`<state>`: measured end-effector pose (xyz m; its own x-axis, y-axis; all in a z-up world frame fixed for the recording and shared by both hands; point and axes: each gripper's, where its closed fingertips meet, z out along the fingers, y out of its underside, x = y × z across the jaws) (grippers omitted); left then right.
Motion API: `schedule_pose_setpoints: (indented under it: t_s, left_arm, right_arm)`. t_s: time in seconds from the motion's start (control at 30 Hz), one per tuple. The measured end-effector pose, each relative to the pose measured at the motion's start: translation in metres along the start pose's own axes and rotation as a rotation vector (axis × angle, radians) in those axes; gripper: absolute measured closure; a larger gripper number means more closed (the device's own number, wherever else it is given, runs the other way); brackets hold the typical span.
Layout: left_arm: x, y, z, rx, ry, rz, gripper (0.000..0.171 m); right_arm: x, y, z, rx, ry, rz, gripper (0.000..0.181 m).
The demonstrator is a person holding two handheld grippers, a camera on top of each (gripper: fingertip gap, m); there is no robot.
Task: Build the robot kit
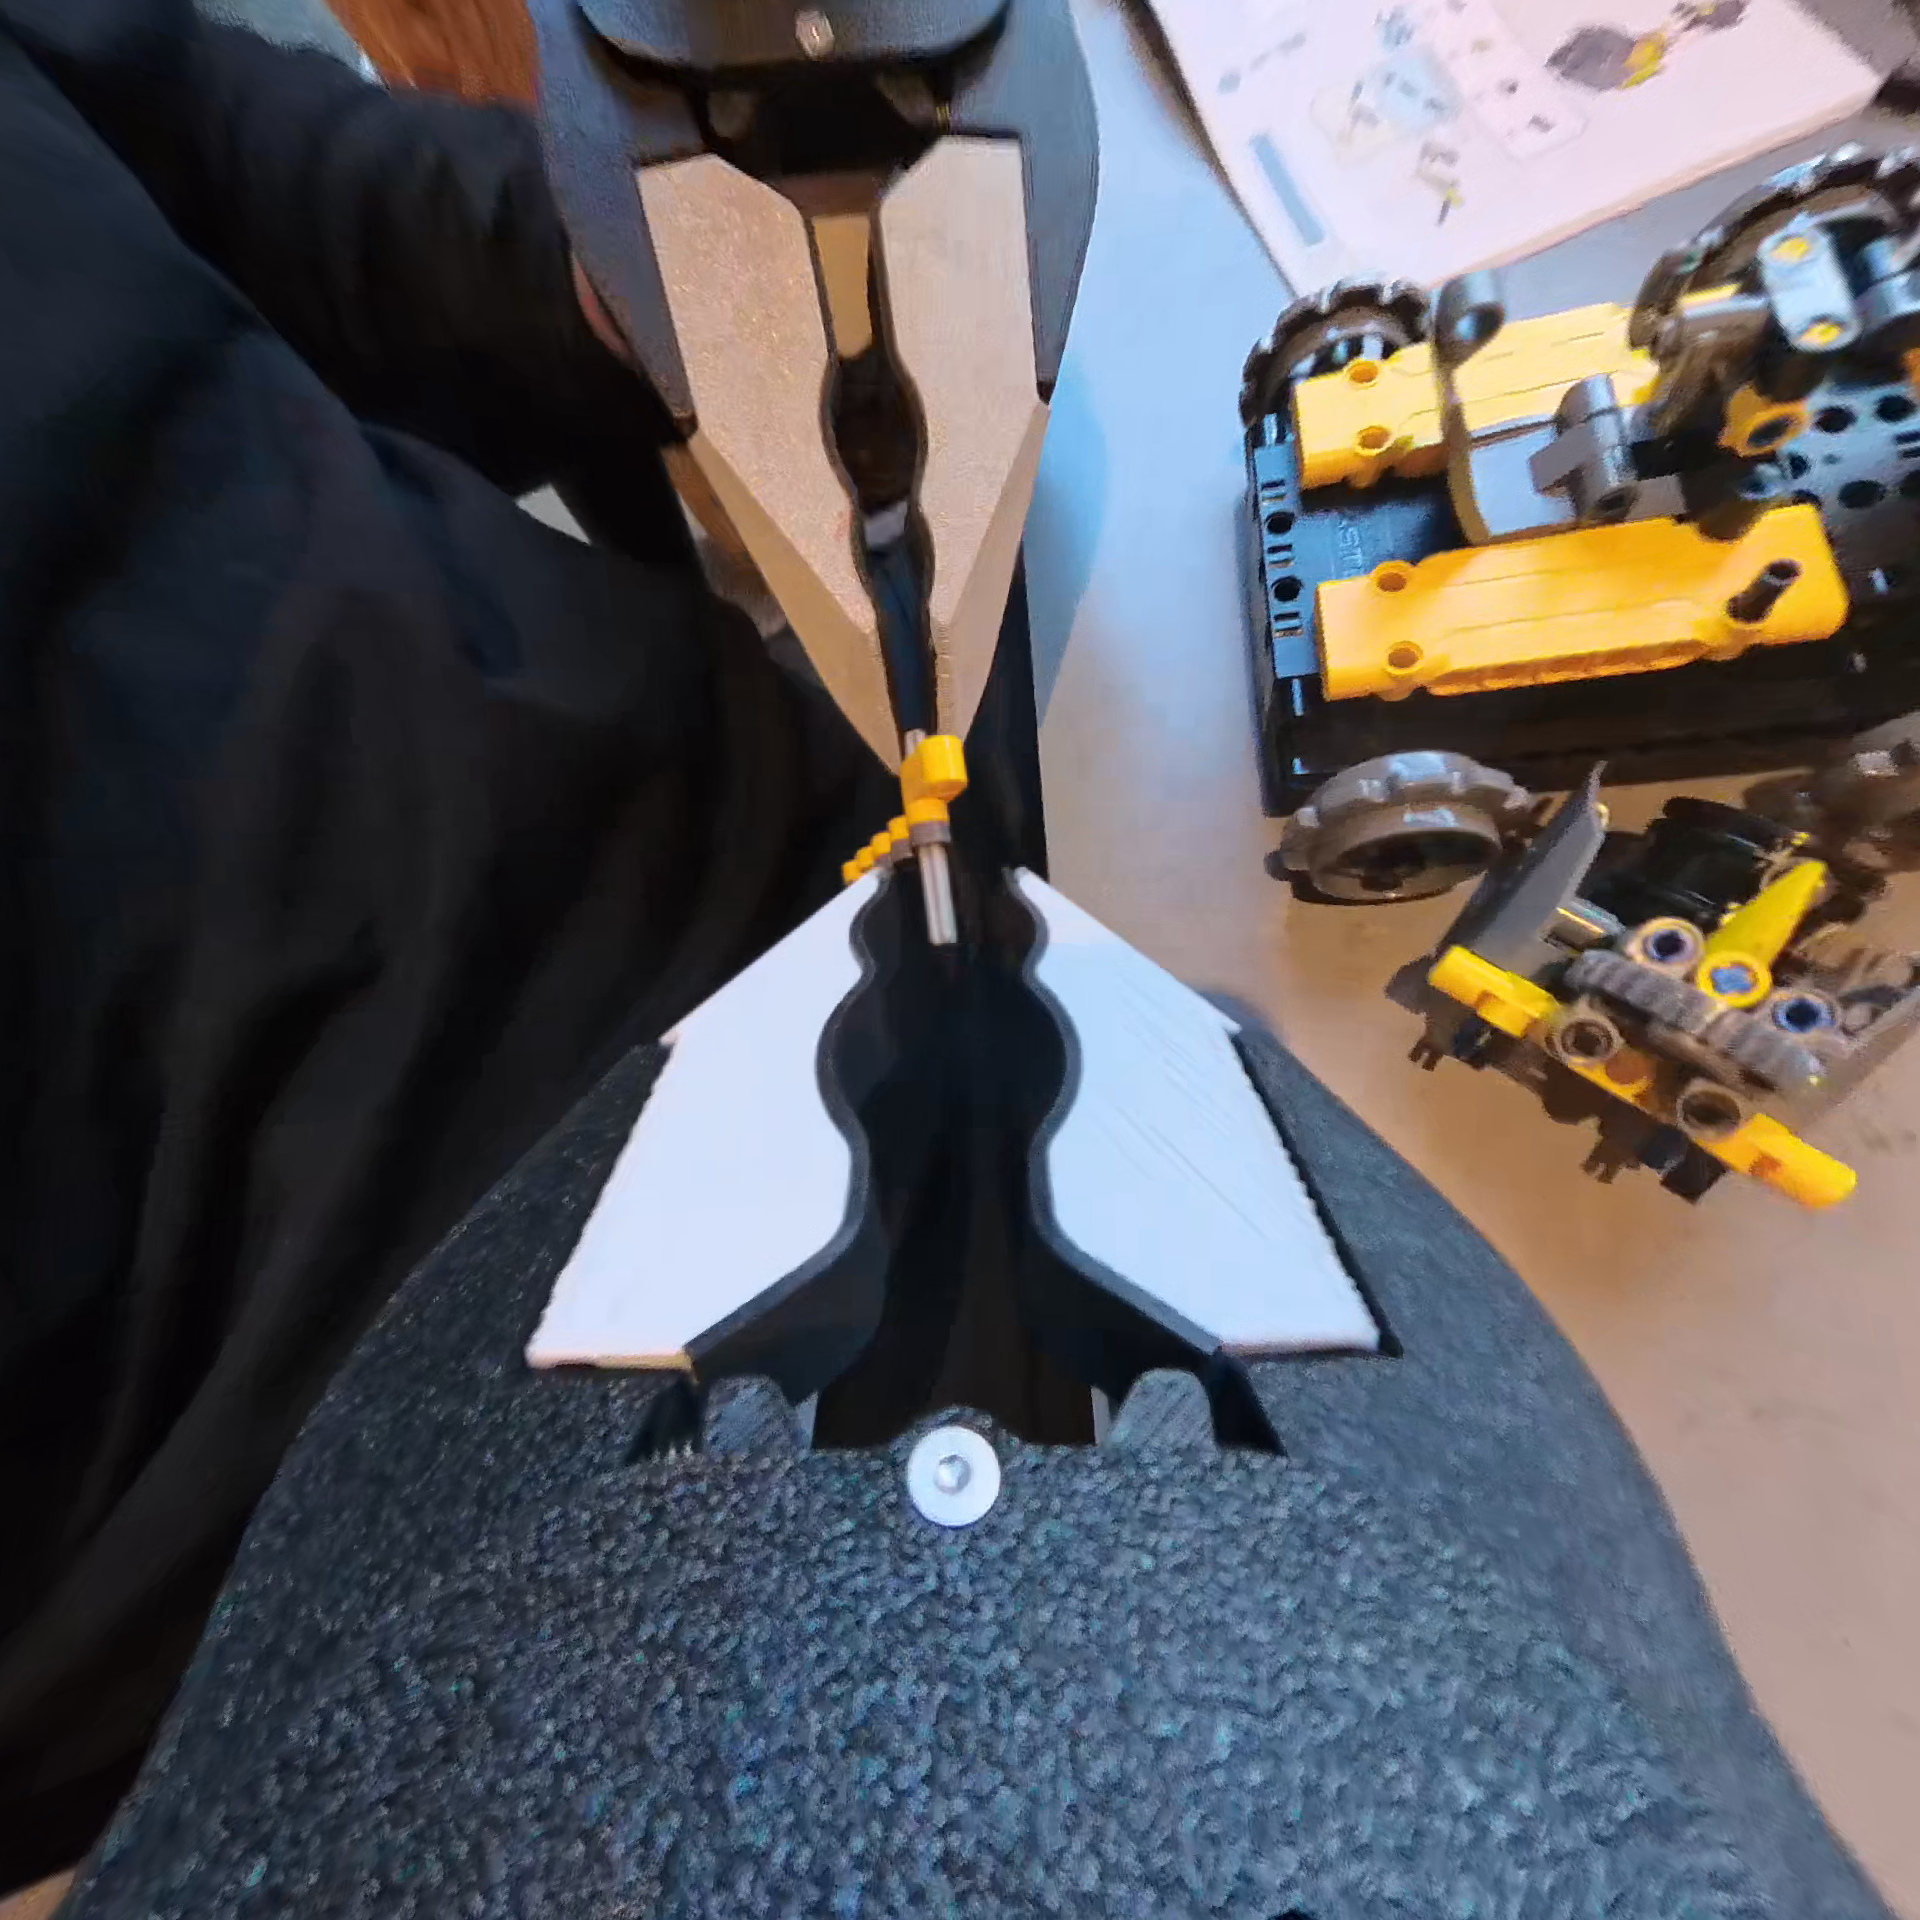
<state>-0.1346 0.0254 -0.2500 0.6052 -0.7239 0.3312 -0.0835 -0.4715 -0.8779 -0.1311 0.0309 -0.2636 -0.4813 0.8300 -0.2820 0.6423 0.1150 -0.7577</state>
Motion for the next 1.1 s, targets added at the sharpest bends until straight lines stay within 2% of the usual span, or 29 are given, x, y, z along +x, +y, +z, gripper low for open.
schedule_pose_setpoints:
  t_s: [0.43,0.6,0.77,0.83,0.87,0.93,1.1]
  left_arm:
    - [0.006,-0.007,0.000,0.078,-0.024,0.021,0.171]
    - [0.005,-0.004,0.002,0.076,-0.048,0.033,0.171]
    - [0.008,0.000,0.002,0.054,-0.019,-0.015,0.170]
    - [0.011,-0.001,0.004,0.045,0.015,-0.054,0.146]
    - [0.014,-0.002,0.005,0.039,0.032,-0.065,0.146]
    - [0.016,-0.001,0.007,0.028,0.030,-0.039,0.163]
    - [0.018,0.003,0.004,0.009,0.026,-0.025,0.167]
  right_arm:
    - [-0.008,-0.006,-0.007,0.181,-0.122,0.089,0.160]
    - [-0.012,-0.010,-0.004,0.235,-0.154,0.114,0.172]
    - [-0.014,-0.007,0.000,0.235,-0.158,0.116,0.174]
    - [-0.016,-0.008,0.001,0.232,-0.142,0.101,0.175]
    - [-0.017,-0.009,0.002,0.224,-0.140,0.098,0.175]
    - [-0.020,-0.009,0.005,0.204,-0.134,0.084,0.175]
    - [-0.024,-0.007,0.011,0.175,-0.089,0.042,0.175]
